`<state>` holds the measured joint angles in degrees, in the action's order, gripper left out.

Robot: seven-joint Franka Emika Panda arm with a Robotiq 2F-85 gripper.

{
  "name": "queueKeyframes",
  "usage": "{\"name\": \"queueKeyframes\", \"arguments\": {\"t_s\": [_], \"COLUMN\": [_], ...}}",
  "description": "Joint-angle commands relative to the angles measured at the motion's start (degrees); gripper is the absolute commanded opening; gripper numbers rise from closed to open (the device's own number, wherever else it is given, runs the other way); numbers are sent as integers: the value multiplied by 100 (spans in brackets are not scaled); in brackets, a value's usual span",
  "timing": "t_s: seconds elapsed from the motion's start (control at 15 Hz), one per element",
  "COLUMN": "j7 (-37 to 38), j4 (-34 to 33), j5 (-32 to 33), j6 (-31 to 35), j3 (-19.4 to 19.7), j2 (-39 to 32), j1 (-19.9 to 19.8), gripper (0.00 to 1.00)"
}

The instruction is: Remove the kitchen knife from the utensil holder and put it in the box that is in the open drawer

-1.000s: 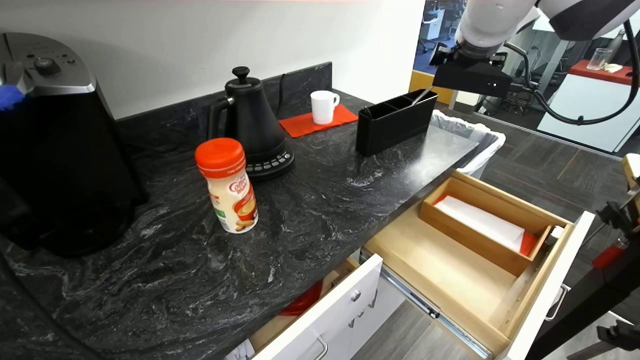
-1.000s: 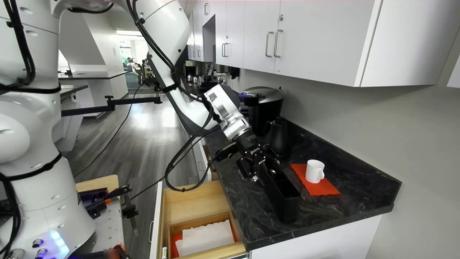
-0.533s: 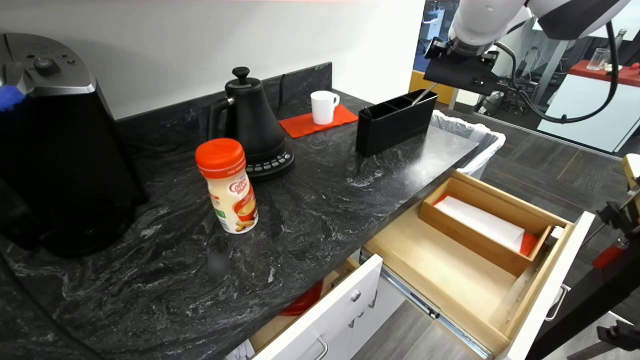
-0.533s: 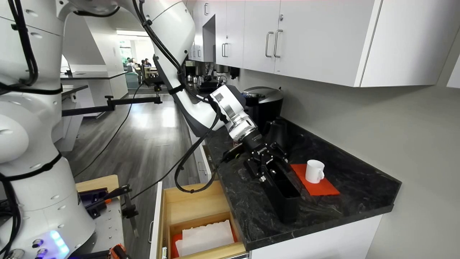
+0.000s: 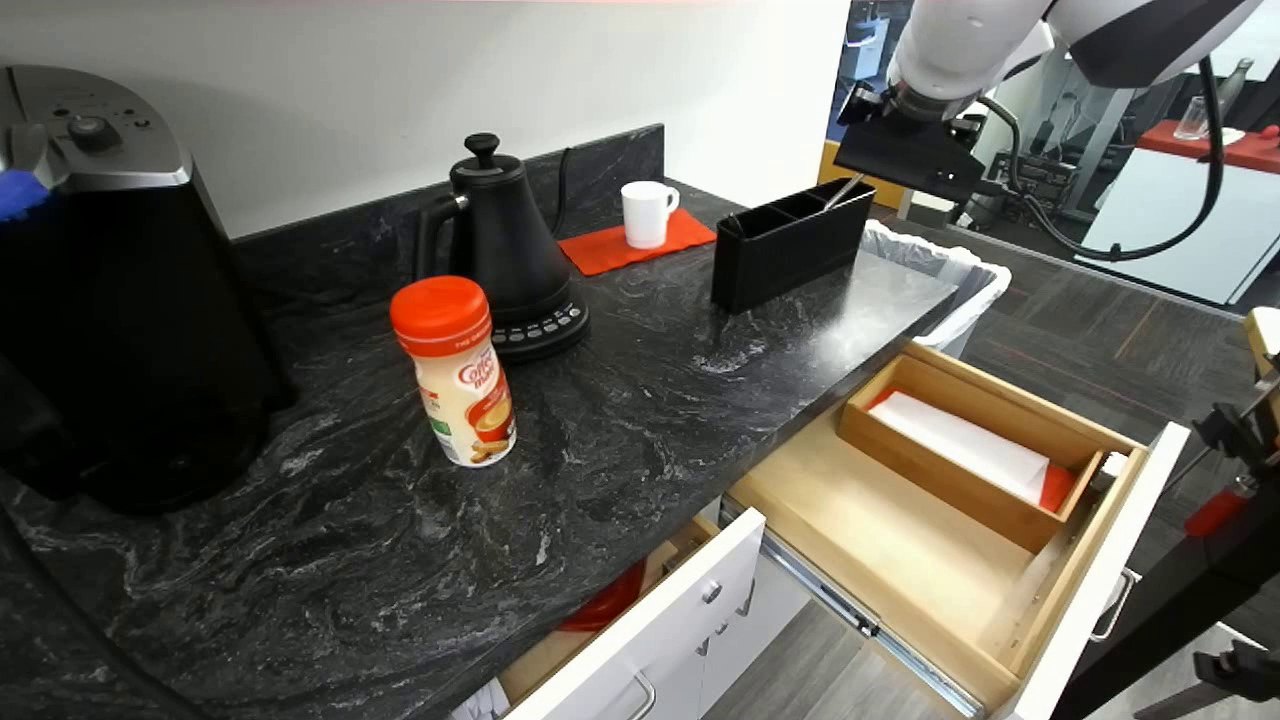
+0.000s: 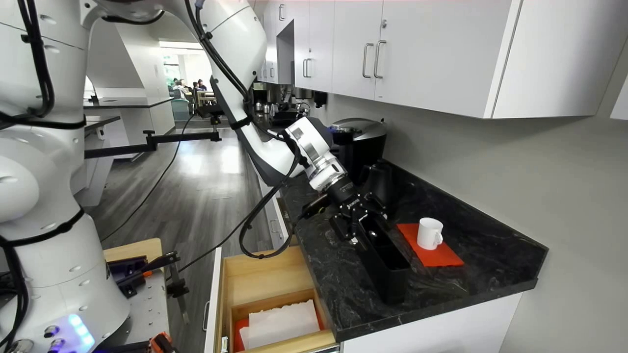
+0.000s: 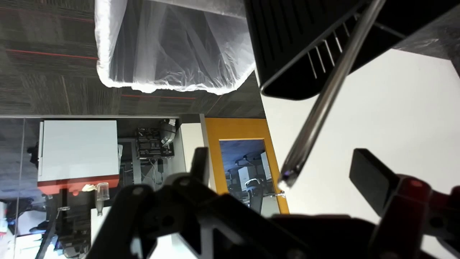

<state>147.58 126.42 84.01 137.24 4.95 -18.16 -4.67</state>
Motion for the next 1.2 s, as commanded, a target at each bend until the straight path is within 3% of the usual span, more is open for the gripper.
{"name": "queueKeyframes", "arguments": {"t_s": [0.0,0.27,0.33,0.47,1.0,1.13], "j7": [119,225,220,196,60,-61], "j4": [-94,-106,-143,-170,-292,-333], "j5": [-90,72,71,37,-115,-313], "j6": [201,391,459,509,524,453], "j3": [-79,-84,-84,-79,-79,-97], "j2": [-110,-147,-185,-221,-387,-395], "j1": [-75,-57,-69,-68,-85,-87], "gripper": [100,100,75,67,13,6]}}
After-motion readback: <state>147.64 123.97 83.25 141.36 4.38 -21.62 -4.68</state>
